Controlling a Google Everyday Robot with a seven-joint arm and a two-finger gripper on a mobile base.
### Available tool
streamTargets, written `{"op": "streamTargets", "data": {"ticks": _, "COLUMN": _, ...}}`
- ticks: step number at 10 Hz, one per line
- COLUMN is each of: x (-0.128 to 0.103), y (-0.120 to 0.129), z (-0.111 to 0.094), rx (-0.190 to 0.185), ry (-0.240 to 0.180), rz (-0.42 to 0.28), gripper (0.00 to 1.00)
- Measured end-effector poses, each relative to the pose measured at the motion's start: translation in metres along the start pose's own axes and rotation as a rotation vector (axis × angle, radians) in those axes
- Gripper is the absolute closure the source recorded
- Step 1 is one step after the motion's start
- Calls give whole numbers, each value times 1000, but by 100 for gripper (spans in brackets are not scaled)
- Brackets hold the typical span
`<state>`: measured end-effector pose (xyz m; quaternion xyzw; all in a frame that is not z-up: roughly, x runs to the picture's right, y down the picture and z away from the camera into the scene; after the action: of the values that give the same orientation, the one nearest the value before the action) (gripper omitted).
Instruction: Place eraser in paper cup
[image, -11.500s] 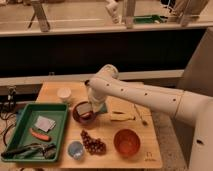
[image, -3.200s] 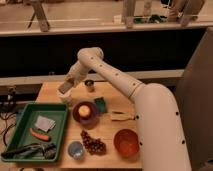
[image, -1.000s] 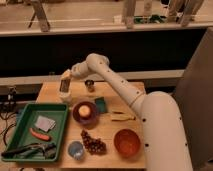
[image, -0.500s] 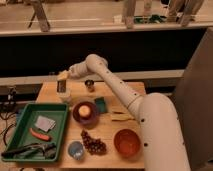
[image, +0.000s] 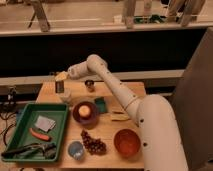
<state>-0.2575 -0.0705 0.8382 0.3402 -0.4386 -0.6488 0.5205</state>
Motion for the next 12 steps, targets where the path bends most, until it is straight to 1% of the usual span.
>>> {"op": "streamTargets", "data": {"ticks": 4, "x": -6, "y": 12, "z": -1, "rx": 44, "ry": 13, "rz": -43, "gripper": 100}}
{"op": "streamTargets", "data": {"ticks": 6, "x": -10, "y": 19, "z": 1, "rx": 75, "ry": 9, "rz": -70, "gripper": 100}}
{"op": "streamTargets", "data": {"ticks": 7, "x": -10, "y": 20, "z": 1, "rx": 90, "ry": 6, "rz": -89, "gripper": 100}}
{"op": "streamTargets", "data": {"ticks": 8, "x": -12, "y": 21, "z": 3, "rx": 103, "ry": 0, "rz": -123, "gripper": 100}}
{"op": "streamTargets", "data": {"ticks": 10, "x": -11, "y": 18, "z": 7, "rx": 110, "ry": -2, "rz": -187, "gripper": 100}}
{"op": "streamTargets", "data": {"ticks": 11, "x": -10, "y": 16, "z": 9, "rx": 107, "ry": 2, "rz": -207, "gripper": 100}}
{"op": "streamTargets", "data": {"ticks": 12, "x": -9, "y": 13, "z": 12, "rx": 98, "ry": 15, "rz": -227, "gripper": 100}}
